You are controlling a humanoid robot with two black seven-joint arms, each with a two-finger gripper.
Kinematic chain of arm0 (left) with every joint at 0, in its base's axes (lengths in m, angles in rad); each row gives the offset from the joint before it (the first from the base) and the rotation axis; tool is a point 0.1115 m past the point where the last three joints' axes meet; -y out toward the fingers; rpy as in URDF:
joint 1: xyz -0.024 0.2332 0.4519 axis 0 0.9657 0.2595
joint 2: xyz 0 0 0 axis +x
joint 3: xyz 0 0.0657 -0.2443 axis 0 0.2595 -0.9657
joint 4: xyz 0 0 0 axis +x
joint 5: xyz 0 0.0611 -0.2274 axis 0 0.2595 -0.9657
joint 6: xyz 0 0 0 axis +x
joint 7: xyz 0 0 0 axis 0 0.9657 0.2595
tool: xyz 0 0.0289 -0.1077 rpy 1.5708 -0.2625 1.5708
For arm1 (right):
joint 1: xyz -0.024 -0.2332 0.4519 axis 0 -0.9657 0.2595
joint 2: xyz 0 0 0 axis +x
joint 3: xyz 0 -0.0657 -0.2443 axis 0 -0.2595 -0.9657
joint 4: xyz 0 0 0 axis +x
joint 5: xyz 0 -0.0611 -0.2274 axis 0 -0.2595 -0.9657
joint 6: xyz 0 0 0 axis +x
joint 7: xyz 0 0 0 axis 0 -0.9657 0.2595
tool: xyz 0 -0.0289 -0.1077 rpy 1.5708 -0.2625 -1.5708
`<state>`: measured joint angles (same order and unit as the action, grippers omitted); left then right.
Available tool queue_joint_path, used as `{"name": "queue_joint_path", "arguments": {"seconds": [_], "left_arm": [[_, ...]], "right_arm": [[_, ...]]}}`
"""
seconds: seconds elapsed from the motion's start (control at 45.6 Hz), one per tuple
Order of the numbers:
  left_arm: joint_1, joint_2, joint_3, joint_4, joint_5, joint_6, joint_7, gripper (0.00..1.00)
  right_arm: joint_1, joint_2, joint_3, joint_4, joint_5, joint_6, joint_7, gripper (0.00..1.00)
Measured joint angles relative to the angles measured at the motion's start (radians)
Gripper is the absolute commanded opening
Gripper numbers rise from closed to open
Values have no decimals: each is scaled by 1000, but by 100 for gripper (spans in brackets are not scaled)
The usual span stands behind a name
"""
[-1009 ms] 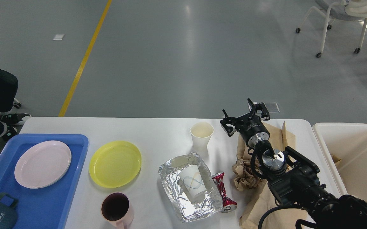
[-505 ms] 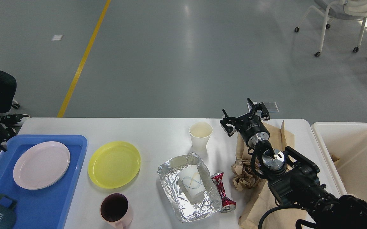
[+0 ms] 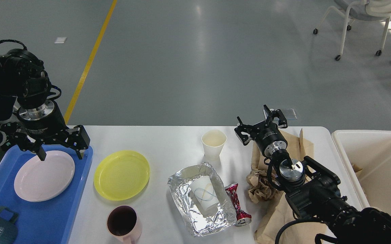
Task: Tidy desktop
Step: 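Move the left gripper over the pink mug and lower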
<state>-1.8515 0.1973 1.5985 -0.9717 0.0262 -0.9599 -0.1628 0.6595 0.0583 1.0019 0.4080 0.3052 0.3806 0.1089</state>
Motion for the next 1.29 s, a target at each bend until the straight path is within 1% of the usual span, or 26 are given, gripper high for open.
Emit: {"name": "queue_joint_path", "arguments": {"seconds": [0.154, 0.285, 0.417, 0.549, 0.856, 1.075, 1.295], "left_arm": [[-50, -42, -8, -57, 6, 0, 9, 96], [-49, -66, -30, -85, 9, 0, 14, 96], [0, -100, -91, -88, 10, 0, 21, 96], [64, -116, -122, -88, 10, 0, 23, 95], [175, -147, -151, -54, 9, 0, 25, 94], [225, -166, -156, -26, 11, 0, 25, 94], [287, -194, -157, 29, 11, 0, 25, 94]], "right_arm": [[0, 0, 0, 0, 0, 0, 0, 100], [0, 0, 0, 0, 0, 0, 0, 100], [0, 0, 0, 0, 0, 0, 0, 100], [0, 0, 0, 0, 0, 0, 0, 100], [0, 0, 0, 0, 0, 0, 0, 100], [0, 0, 0, 0, 0, 0, 0, 100], [0, 0, 0, 0, 0, 0, 0, 100]]}}
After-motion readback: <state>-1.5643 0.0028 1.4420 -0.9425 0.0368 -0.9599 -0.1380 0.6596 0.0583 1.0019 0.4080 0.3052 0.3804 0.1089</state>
